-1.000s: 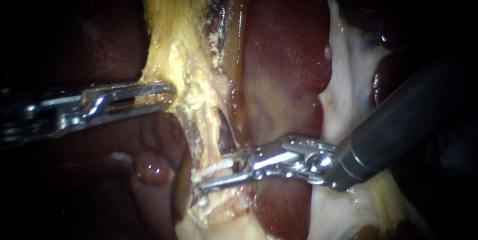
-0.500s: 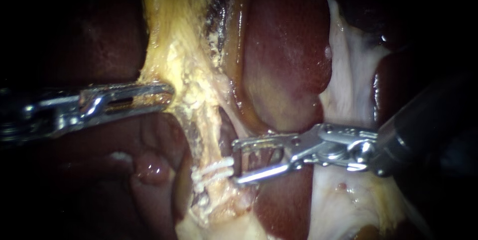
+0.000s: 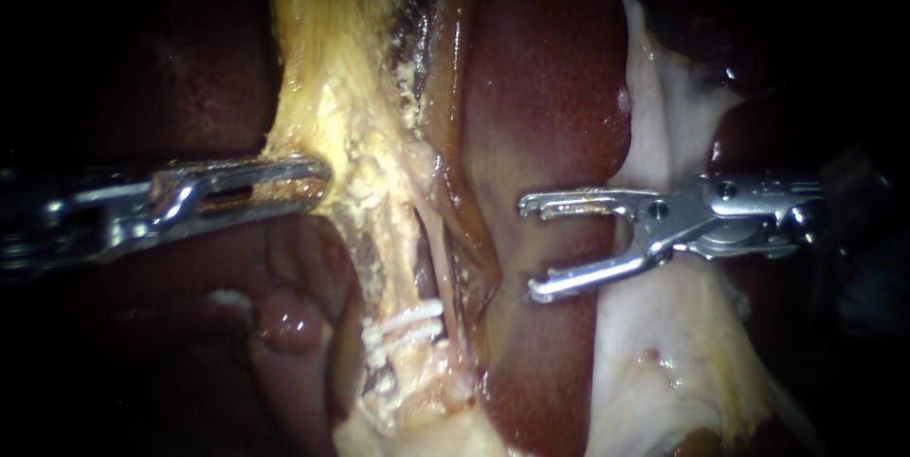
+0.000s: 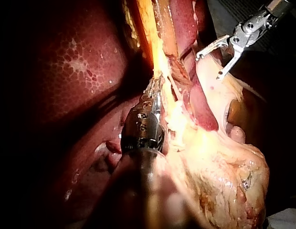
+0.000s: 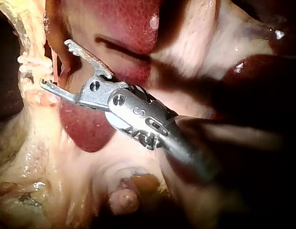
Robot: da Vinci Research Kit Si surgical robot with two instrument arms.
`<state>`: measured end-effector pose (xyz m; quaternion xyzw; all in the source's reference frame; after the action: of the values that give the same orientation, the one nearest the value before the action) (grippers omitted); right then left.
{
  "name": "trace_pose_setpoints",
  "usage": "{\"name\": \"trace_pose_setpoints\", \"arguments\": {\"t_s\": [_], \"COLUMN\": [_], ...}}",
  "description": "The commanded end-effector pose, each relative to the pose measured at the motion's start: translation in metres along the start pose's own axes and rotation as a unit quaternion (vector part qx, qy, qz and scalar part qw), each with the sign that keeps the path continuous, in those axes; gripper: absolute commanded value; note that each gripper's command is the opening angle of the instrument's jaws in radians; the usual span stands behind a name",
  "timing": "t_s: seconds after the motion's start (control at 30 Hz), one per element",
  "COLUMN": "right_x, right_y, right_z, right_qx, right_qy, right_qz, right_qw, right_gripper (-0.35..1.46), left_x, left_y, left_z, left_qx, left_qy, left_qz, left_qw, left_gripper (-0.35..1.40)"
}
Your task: Going back second clip left tube
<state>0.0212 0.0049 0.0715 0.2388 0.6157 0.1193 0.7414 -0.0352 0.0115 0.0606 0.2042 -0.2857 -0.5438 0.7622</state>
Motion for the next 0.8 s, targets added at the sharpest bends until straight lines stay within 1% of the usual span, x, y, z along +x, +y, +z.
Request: {"name": "trace_pose_setpoints", "arguments": {"t_s": [0.03, 0.13, 0.23, 0.33, 0.43, 0.53, 0.8], "right_x": [-0.0001, -0.0001, -0.0001, -0.0001, -0.0001, 0.0000, 0.0003], "right_y": [0.0000, 0.0000, -0.0001, -0.0001, -0.0002, -0.0002, -0.0003], "right_z": [0.0000, 0.0001, 0.0000, -0.0001, -0.0003, -0.0006, -0.0008], "right_qx": [0.000, 0.001, 0.001, 0.001, 0.002, 0.003, 0.003], "right_qy": [-0.001, -0.001, -0.001, -0.001, -0.001, -0.001, -0.001], "right_qz": [-0.006, -0.015, -0.021, -0.027, -0.027, -0.032, -0.037], "right_qw": [1.0000, 0.9999, 0.9998, 0.9996, 0.9996, 0.9995, 0.9993], "right_gripper": [0.60, 0.60, 0.60, 0.60, 0.60, 0.60, 0.60], "left_x": [0.0004, 0.0013, 0.0018, 0.0019, 0.0020, 0.0021, 0.0020], "left_y": [0.0002, 0.0009, 0.0012, 0.0009, 0.0005, 0.0003, 0.0003], "left_z": [0.0009, 0.0035, 0.0057, 0.0071, 0.0077, 0.0077, 0.0076], "left_qx": [0.002, 0.001, 0.001, 0.004, 0.004, 0.004, 0.004], "left_qy": [0.001, 0.013, 0.022, 0.026, 0.029, 0.029, 0.030], "left_qz": [0.005, 0.003, 0.005, 0.005, 0.006, 0.006, 0.006], "left_qw": [1.0000, 0.9999, 0.9997, 0.9996, 0.9995, 0.9995, 0.9995], "left_gripper": [-0.35, -0.35, -0.35, -0.35, -0.35, -0.35, -0.35]}}
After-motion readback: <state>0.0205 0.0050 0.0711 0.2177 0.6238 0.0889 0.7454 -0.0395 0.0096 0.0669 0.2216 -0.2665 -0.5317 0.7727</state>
